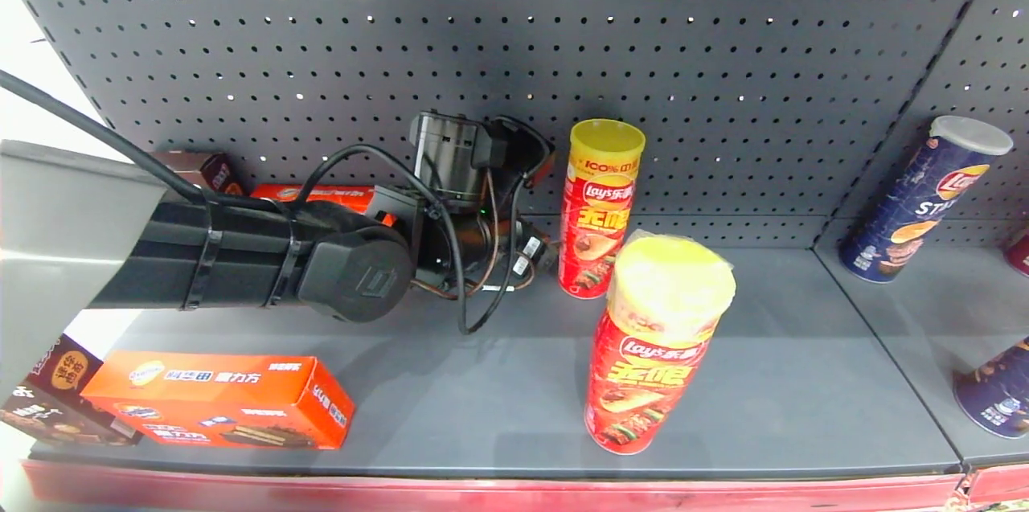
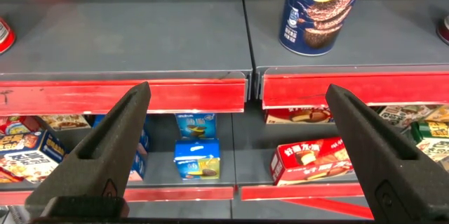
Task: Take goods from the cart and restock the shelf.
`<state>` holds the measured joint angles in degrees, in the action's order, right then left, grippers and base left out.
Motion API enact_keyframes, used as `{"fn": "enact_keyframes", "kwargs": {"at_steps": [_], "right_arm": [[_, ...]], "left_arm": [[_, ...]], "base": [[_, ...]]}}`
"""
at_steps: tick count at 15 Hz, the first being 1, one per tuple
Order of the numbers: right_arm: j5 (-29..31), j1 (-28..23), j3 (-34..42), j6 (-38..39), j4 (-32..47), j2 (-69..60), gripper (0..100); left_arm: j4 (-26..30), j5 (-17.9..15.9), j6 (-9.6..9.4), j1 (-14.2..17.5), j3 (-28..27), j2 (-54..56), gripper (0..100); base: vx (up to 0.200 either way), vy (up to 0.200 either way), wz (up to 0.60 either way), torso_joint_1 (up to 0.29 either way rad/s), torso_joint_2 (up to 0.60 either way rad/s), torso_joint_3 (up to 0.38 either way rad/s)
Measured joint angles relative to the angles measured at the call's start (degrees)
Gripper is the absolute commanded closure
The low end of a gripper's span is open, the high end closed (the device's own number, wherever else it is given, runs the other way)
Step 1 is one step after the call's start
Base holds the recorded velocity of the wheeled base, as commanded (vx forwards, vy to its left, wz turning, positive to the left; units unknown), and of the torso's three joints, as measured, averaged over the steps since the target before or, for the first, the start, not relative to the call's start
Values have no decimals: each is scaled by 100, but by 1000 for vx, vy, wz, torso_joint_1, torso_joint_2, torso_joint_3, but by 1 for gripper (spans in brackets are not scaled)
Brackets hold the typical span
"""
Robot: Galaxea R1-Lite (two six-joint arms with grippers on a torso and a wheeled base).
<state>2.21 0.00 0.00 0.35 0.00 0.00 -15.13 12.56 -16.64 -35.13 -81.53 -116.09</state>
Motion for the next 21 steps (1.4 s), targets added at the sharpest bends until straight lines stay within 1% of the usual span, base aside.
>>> {"fn": "enact_keyframes", "kwargs": {"at_steps": [1,2,3,7,9,11,12,14,16,19,21], "right_arm": [[0,0,0,-2,0,0,0],[0,0,0,0,0,0,0],[0,0,0,-2,0,0,0],[0,0,0,0,0,0,0],[0,0,0,-2,0,0,0],[0,0,0,-2,0,0,0],[-2,0,0,-2,0,0,0],[0,0,0,0,0,0,0],[-66,5,0,-9,0,2,0],[-155,2,0,-22,0,2,0],[-167,5,0,-26,0,10,0]], "left_arm": [[-2,0,6,-17,11,0,0],[-4,5,74,-26,28,7,0],[-2,9,101,-26,44,29,0],[-4,24,134,27,140,446,0],[-17,39,160,40,286,812,0],[-222,96,204,51,568,1264,0],[-457,162,222,51,827,1508,0],[-1052,222,228,51,1510,1987,0],[-1538,239,219,44,2420,2547,0],[-1760,249,197,46,3541,3589,0],[-1776,252,193,132,4002,4170,0]], "base": [[0,0,0,0,0,0],[0,0,0,0,0,0],[0,0,0,0,0,0],[0,0,0,0,0,0],[0,0,0,0,0,0],[0,0,0,0,0,0],[0,0,0,0,0,0],[0,0,0,0,0,0],[0,0,0,0,0,0],[0,0,0,0,0,0],[0,0,0,0,0,0]]}}
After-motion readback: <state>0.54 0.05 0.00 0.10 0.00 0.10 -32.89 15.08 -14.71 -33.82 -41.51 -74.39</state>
